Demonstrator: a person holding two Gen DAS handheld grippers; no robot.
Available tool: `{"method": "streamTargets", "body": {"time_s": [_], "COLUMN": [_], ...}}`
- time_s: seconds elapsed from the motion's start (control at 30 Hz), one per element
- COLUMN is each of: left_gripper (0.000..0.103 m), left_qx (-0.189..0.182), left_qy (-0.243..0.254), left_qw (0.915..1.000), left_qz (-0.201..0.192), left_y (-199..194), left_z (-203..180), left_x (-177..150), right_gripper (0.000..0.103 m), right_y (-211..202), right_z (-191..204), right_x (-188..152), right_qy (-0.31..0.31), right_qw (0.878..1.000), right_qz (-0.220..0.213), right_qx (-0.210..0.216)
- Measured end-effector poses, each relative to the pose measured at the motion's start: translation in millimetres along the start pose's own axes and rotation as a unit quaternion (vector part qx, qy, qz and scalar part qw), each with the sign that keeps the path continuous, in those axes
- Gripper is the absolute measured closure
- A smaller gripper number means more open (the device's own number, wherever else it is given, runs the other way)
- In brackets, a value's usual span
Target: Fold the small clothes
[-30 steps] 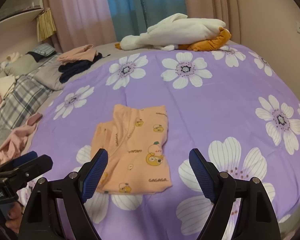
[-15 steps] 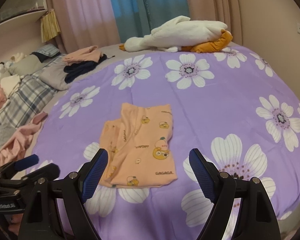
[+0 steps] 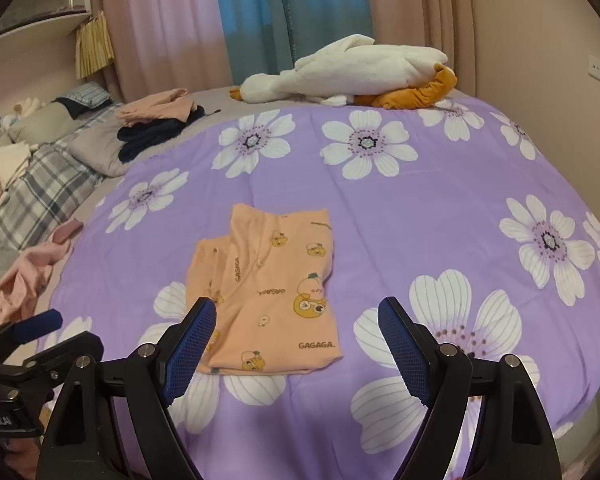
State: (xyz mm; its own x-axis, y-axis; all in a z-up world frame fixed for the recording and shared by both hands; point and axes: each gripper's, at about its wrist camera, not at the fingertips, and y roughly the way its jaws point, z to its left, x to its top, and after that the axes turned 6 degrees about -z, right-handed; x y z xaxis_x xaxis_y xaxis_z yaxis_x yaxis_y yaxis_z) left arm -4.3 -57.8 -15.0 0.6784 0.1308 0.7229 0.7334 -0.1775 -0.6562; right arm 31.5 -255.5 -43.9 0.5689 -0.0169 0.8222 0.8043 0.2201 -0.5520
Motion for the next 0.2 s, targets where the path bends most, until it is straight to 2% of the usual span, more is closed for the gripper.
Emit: {"method": "streamTargets", "body": {"time_s": [0.2], "left_gripper": [0.001], "left_qx": [-0.003], "left_qy": [-0.001], "left_qw": [1.0], "left_qz": [-0.003], "left_y": [-2.2], "left_z": [-0.3], "left_x": [1.6], "right_gripper": [0.02], "right_y": [3.3], "right_z": [3.3], "right_x": [-2.4], "right_qy": [-0.007], "right_qw": [1.0], "right_qz": [0.002], "right_qx": [-0.005]}}
